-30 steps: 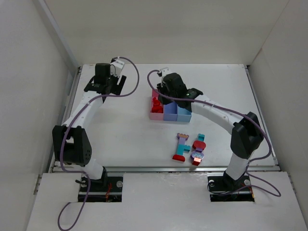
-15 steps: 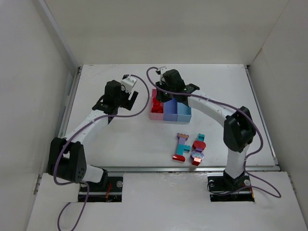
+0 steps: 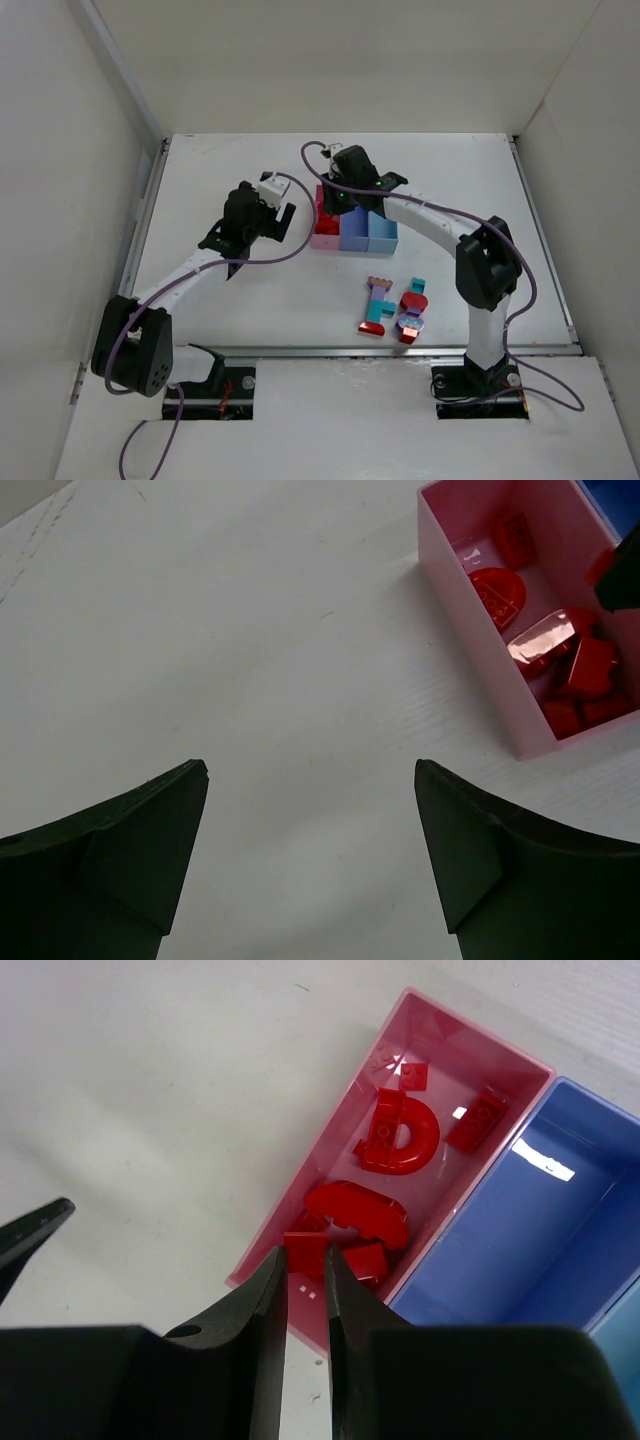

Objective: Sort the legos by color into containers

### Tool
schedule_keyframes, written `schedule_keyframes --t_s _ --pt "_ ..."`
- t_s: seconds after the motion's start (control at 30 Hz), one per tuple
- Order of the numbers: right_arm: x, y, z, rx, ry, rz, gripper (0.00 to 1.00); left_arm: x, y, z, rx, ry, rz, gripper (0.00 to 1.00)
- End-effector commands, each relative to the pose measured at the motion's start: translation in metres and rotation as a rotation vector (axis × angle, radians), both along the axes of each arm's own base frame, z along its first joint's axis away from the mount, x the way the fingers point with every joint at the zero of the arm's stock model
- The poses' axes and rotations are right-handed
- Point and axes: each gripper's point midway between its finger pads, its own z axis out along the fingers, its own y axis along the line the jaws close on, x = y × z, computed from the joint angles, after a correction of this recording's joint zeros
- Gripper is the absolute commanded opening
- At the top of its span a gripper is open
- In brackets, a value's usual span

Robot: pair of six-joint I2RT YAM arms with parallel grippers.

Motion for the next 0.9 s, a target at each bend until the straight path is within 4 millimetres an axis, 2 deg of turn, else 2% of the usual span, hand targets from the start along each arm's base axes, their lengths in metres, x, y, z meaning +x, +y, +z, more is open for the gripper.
schedule_keyframes --t_s 0.0,0.23,0.3,0.43,0.53,0.7,0.8,0.87 --pt "0.01 0.008 0.008 0.042 -0.002 -0.02 0.04 0.001 -0.008 0.017 -0.097 -0.064 0.0 0.82" --pt "0.013 0.007 -0.009 0.022 0.024 -0.048 0.04 -0.01 -0.019 0.005 -0.178 -0.026 -0.031 0.82" --pt "0.013 0.007 -0.009 0.022 0.024 -0.048 0.04 -0.013 -0.019 -0.003 -0.178 -0.014 -0.04 0.82" --pt "0.015 0.008 -0.015 0.016 0.031 -0.048 0.04 -0.013 -0.019 -0.003 -0.178 -0.014 -0.04 0.82" --pt "0.017 0.01 -0.011 0.022 0.024 -0.048 0.05 -0.013 -0.018 -0.003 -0.175 -0.016 -0.031 0.82" --pt "0.017 0.01 -0.013 0.01 0.04 -0.048 0.38 -0.012 -0.018 -0.003 -0.167 -0.019 -0.035 0.82" --pt "0.018 0.01 -0.01 0.006 0.034 -0.042 0.5 -0.012 -0.018 -0.003 -0.167 -0.019 -0.035 0.82" --pt "0.018 0.01 -0.006 0.006 0.022 -0.035 0.55 -0.012 -0.016 -0.003 -0.164 -0.021 -0.027 0.82"
